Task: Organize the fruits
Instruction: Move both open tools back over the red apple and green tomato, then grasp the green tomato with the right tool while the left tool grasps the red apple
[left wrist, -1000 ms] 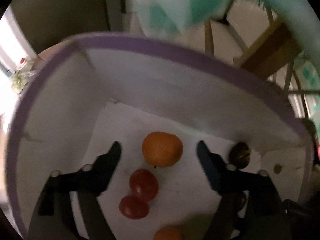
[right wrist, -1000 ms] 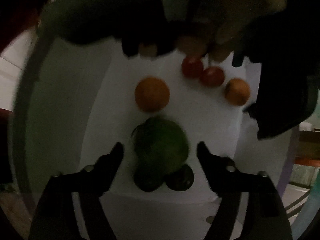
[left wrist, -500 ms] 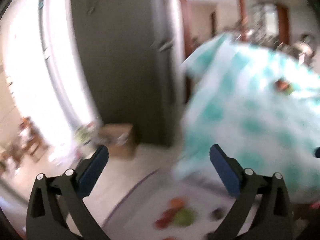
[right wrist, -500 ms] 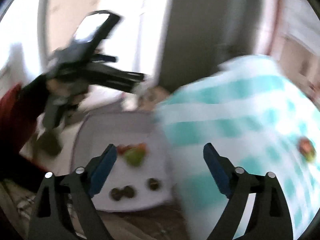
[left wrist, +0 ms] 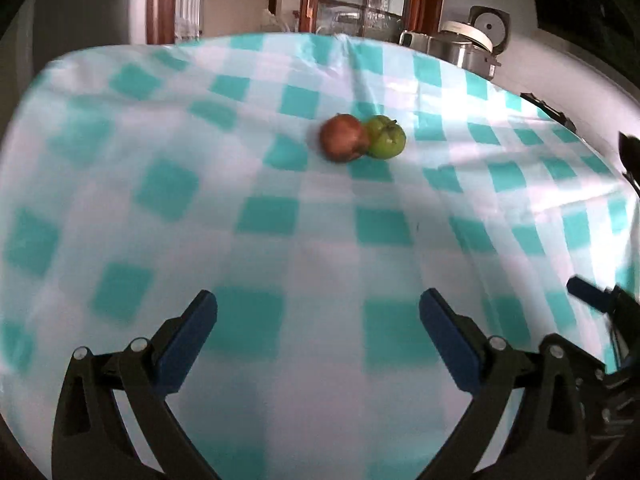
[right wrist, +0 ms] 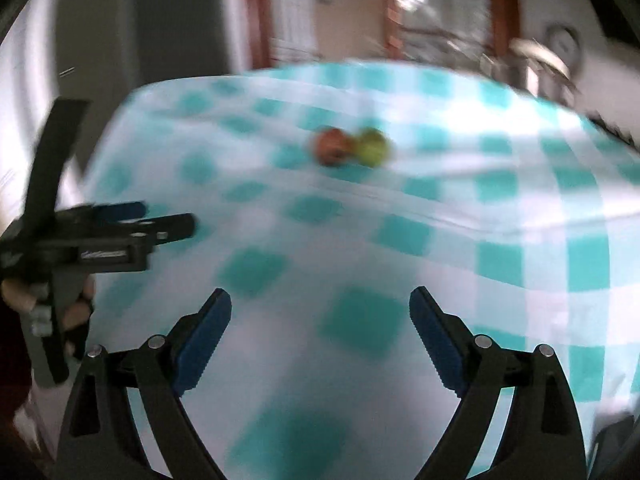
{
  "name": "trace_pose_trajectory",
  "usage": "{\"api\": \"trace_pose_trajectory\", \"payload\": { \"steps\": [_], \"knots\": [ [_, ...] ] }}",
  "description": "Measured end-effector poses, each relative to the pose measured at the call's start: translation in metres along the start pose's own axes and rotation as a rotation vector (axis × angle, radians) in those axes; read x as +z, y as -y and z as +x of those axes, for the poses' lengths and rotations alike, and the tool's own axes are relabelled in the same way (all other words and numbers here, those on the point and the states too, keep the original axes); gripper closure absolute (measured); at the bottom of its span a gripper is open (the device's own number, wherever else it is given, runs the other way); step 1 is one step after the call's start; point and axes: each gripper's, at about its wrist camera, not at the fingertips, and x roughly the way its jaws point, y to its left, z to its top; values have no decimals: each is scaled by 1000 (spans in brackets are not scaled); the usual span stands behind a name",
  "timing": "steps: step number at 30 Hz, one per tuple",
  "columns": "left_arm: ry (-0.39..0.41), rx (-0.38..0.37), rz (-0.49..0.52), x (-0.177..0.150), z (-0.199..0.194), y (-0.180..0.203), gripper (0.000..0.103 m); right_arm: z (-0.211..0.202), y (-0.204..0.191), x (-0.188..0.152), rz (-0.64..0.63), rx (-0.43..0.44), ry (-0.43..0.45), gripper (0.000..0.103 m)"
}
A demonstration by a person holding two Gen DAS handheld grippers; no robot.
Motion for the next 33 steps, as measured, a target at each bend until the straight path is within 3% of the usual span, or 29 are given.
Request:
{"api": "trace_pose_trajectory", "payload": {
  "steps": [4, 8, 11, 14, 24, 32, 33],
  "knots": [
    [8, -5, -10, 37, 61, 16, 2, 61, 49, 33, 96, -28, -63, 15],
    [-98, -53, -135, 60, 94, -5, 2, 102, 62, 62, 115, -24, -90, 15],
    [-73, -126, -228, 55, 90, -24, 2, 130, 54, 83, 56, -39, -106, 15],
    [8, -119, -257, 53, 80, -29, 2, 161, 46, 104, -8, -52, -137, 15],
    [25, -150, -325, 53, 79, -39, 2, 231, 25, 151, -228, -161, -167, 15],
    [34, -152, -324, 54, 80, -39, 2, 257, 16, 169, -291, -143, -170, 19],
    [35, -151, -326, 54, 80, -39, 2, 259, 17, 171, -284, -126, -171, 25]
  ]
}}
